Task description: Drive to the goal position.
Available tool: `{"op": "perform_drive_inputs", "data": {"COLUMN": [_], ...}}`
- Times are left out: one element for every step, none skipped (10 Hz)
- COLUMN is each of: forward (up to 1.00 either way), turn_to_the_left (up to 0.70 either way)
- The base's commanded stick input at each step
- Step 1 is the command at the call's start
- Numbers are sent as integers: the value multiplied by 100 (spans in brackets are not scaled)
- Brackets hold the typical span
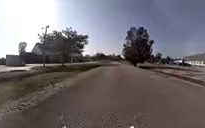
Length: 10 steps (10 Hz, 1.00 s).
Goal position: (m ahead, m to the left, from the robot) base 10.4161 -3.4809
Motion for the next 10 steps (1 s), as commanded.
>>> {"op": "perform_drive_inputs", "data": {"forward": [70,70,70,70,70,70,70,70,70,70], "turn_to_the_left": [-34,-34,-3,0,0,0,0,0,0,0]}}
